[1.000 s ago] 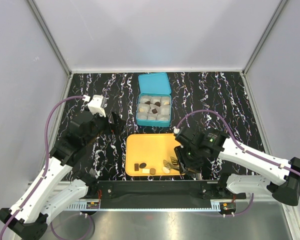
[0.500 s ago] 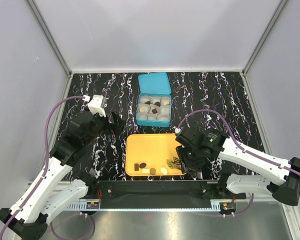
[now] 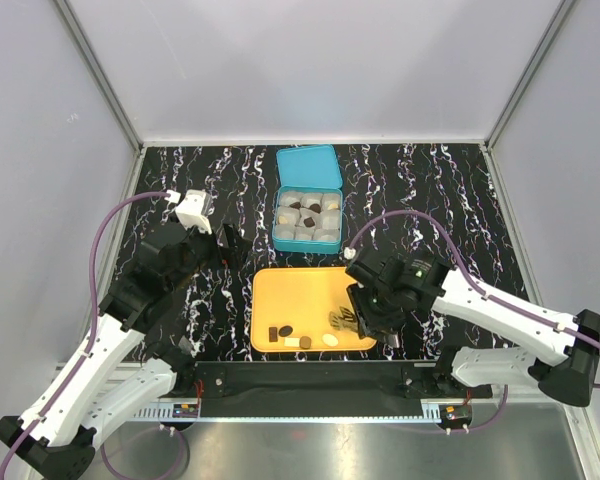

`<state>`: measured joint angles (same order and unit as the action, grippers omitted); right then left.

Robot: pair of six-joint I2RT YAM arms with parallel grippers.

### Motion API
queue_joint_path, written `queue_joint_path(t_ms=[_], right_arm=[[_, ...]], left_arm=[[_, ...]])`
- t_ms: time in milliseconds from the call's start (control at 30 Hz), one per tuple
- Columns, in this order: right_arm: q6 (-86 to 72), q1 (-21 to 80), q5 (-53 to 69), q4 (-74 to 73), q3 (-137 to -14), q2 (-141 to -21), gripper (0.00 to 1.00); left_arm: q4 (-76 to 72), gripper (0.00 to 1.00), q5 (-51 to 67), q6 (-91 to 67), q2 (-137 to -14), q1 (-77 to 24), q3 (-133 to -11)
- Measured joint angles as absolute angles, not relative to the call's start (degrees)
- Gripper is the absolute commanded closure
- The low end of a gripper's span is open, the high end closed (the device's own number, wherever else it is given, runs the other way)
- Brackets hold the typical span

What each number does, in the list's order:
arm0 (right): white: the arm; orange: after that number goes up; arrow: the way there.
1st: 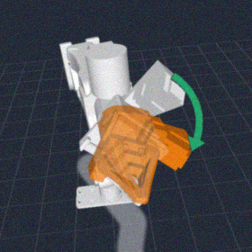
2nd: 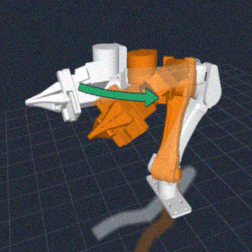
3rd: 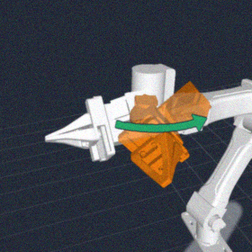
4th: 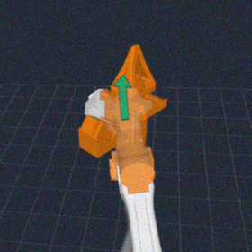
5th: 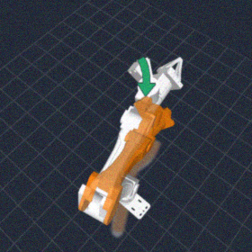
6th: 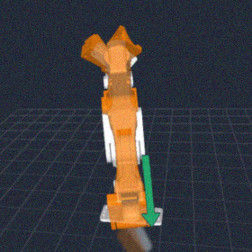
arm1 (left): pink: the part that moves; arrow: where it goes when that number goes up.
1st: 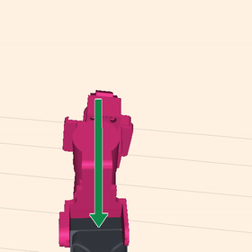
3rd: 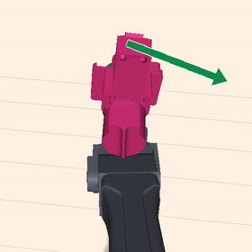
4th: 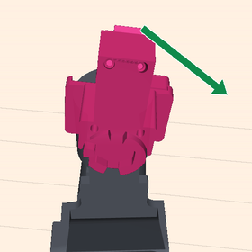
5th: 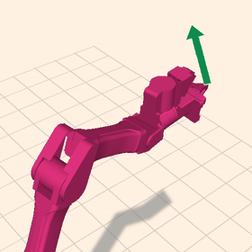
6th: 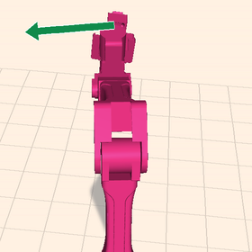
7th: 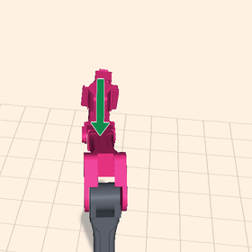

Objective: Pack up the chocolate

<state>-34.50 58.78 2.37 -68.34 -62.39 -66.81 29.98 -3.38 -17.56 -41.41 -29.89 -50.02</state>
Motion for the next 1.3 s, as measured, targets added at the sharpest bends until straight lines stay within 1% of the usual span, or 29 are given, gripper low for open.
queue_joint_path(t_ms=[333,633,833,1067,1300], right_arm=[[-31.18,58.85,0.71,-66.65,-67.29,-73.82,0.57],[-27.57,58.08,-1.43,-65.32,-74.17,-78.85,0.57],[-23.97,52.36,-1.50,-64.23,-76.90,-80.93,0.58],[-19.53,42.39,-1.89,-62.41,-81.38,-83.15,0.57],[-16.67,39.29,-2.35,-60.64,-88.29,-88.27,0.58]], left_arm=[[29.95,0.01,-3.38,-17.56,-41.32,-29.89,-50.02],[29.98,0.01,-3.40,-17.56,-41.30,-29.87,-50.02],[29.98,0.01,-3.42,-17.56,-41.30,-29.87,-50.02],[29.98,0.01,-3.42,-17.56,-41.30,-29.87,-50.02],[29.98,0.01,-3.40,-17.56,-41.30,-29.87,-50.02]])
